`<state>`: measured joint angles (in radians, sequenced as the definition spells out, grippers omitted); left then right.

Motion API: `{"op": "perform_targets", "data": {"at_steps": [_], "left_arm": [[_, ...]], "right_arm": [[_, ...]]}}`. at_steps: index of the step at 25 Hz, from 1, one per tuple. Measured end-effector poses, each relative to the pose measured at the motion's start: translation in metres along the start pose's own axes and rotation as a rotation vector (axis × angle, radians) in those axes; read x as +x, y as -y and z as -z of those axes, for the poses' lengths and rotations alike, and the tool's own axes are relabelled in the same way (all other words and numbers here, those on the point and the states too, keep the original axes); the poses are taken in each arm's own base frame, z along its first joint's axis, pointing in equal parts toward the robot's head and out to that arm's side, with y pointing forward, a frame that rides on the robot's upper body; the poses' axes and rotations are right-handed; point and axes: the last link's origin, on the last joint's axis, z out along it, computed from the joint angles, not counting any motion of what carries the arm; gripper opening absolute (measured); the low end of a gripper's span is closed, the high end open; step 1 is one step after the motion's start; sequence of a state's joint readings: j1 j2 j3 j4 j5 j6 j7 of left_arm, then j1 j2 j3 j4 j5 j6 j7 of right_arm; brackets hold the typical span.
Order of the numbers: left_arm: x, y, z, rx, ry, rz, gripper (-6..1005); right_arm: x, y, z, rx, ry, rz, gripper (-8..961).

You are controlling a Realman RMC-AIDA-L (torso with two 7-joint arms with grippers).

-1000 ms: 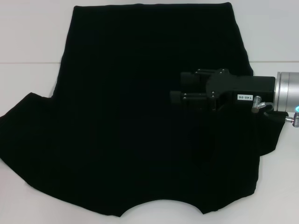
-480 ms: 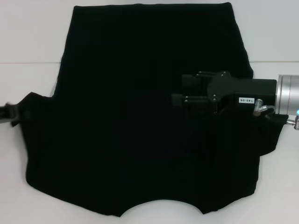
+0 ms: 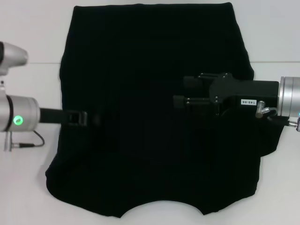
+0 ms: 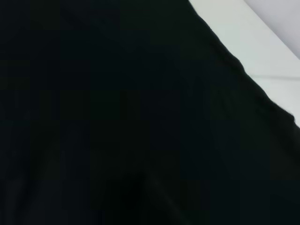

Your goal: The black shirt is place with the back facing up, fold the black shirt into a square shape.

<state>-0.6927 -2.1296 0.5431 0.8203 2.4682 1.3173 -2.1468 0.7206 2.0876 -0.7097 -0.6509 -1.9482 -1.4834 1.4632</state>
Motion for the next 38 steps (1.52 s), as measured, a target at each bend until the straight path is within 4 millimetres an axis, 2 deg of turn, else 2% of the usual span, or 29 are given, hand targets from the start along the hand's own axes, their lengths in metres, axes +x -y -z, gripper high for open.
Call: {"op": "perform_targets", "data": {"at_steps": [8,13,16,21,26,29,34,38], "left_arm": [[-0.016,-0.022,-0.009,-0.165,-0.026,-0.036,70],[-0.014,-0.032,-0.018,-0.199,-0.023,-0.063,109],[-0.008,-0.041,-0.019,-0.237,-0.036,-0.095,132],[-0.006,-0.067,-0.009,-0.443,-0.188,-0.268,338],[-0.021,-0.091,0.001,-0.629,-0.43,-0.532,586],[-0.028,-0.096,0.0,-0.651,-0.443,-0.621,790],[-0.044,-0.103,-0.008,-0.688,-0.342,-0.789,862],[-0.049,-0.104,-0.012,-0.69,-0.291,-0.838,919]], "right_arm": [[-0.002,0.001,-0.001,0.0,0.0,0.009,778],[-0.003,0.004,0.001,0.021,0.003,-0.01,778],[-0.003,0.011,0.008,0.054,-0.009,-0.082,778],[-0.003,0.032,0.034,0.146,-0.087,-0.326,778],[0.006,0.05,0.068,0.268,-0.161,-0.558,779],[0.016,0.056,0.086,0.339,-0.208,-0.66,779],[0.03,0.061,0.114,0.461,-0.285,-0.8,779],[0.038,0.06,0.122,0.509,-0.335,-0.855,779]]}}
